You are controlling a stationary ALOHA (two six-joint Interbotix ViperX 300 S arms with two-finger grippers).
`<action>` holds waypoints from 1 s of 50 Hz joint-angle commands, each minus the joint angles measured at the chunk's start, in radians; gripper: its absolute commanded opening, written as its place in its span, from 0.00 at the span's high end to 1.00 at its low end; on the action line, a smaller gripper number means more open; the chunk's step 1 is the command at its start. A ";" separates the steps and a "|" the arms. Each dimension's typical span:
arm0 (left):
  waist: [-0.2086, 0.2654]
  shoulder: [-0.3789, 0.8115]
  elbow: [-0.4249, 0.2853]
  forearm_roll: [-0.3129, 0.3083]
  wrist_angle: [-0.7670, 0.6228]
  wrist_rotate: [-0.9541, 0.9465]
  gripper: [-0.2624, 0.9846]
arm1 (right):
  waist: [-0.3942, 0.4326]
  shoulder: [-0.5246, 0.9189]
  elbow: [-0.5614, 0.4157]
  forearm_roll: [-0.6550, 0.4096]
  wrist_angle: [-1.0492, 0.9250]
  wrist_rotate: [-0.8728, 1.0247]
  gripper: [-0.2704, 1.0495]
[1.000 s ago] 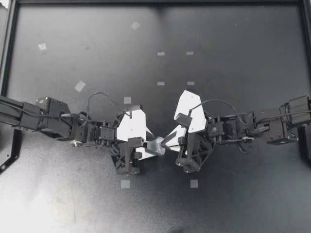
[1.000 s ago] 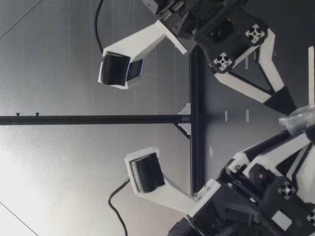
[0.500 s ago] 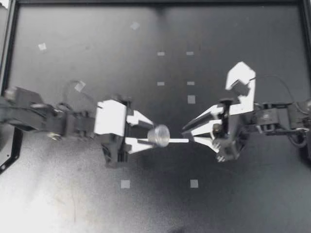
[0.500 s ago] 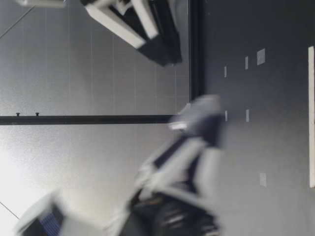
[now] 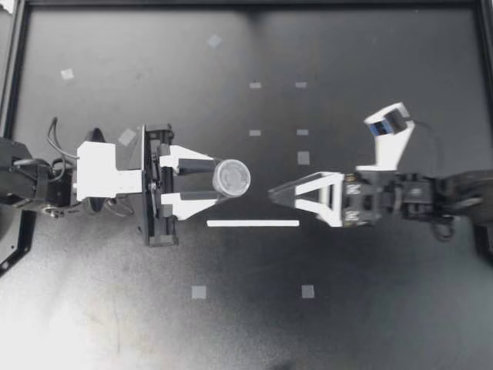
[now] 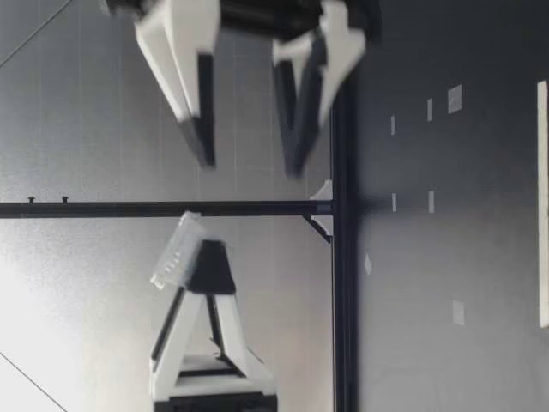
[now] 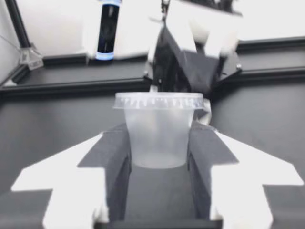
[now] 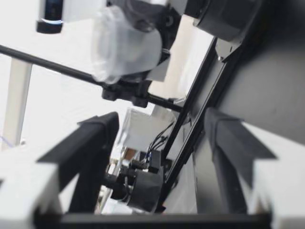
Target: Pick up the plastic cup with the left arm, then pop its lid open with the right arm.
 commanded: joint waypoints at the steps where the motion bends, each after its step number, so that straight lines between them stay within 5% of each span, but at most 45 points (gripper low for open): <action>1: -0.006 -0.006 -0.028 0.000 0.008 0.002 0.59 | -0.029 -0.005 -0.038 -0.029 -0.015 -0.003 0.26; 29: -0.011 0.041 -0.055 0.000 0.046 0.006 0.59 | -0.083 -0.083 -0.060 -0.138 -0.021 0.057 0.26; 50: -0.011 0.043 -0.055 0.000 0.078 -0.005 0.62 | -0.133 -0.333 0.060 -0.144 -0.052 0.015 0.26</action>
